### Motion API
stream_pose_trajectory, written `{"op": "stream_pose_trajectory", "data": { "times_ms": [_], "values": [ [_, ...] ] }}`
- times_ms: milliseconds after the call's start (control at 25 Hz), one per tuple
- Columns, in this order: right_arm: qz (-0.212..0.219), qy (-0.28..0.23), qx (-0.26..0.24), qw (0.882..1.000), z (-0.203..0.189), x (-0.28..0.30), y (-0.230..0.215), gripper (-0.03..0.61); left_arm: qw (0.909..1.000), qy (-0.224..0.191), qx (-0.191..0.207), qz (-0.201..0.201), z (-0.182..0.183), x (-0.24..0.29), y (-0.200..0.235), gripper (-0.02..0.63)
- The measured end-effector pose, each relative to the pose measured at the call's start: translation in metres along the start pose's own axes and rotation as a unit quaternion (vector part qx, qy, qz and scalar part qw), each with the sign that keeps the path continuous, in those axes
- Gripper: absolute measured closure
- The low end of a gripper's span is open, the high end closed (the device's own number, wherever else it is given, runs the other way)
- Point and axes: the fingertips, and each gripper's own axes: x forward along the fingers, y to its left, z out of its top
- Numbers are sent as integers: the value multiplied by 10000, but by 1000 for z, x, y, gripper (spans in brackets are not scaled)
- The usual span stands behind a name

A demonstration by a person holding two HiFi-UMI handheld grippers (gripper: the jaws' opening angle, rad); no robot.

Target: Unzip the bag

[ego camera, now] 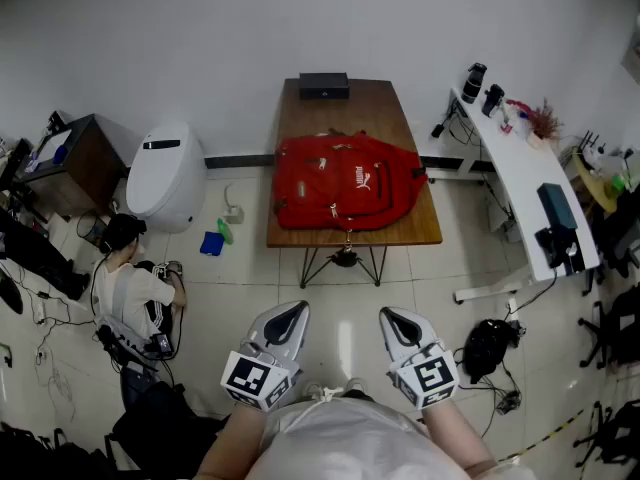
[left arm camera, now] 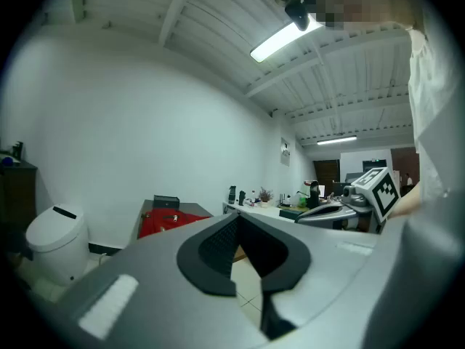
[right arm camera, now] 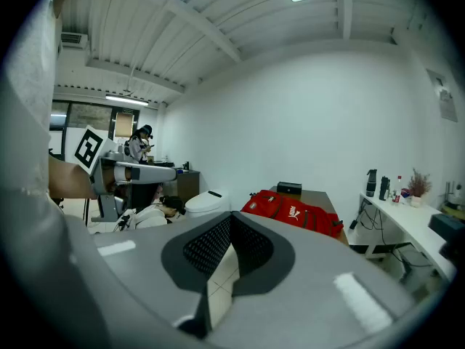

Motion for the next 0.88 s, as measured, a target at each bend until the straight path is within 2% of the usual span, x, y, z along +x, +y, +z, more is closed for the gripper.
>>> {"op": "stream_pose_trajectory", "data": {
  "times_ms": [240,440,560,880],
  "values": [
    [-47,119,-25,9999,-9,19,18,574,9999,-12,-120,-30,-10,-13,30,607],
    [-104,367,263,9989,-23,27,15,574,9997,108,-202,-14,-21,-9,48,607],
    [-61,297,657,9974,-23,42,0,574,9996,135,-216,96,-22,3,64,607],
    [230,174,639,9975,-12,116,-69,574,9989,110,-161,434,-12,68,113,607]
  ]
}}
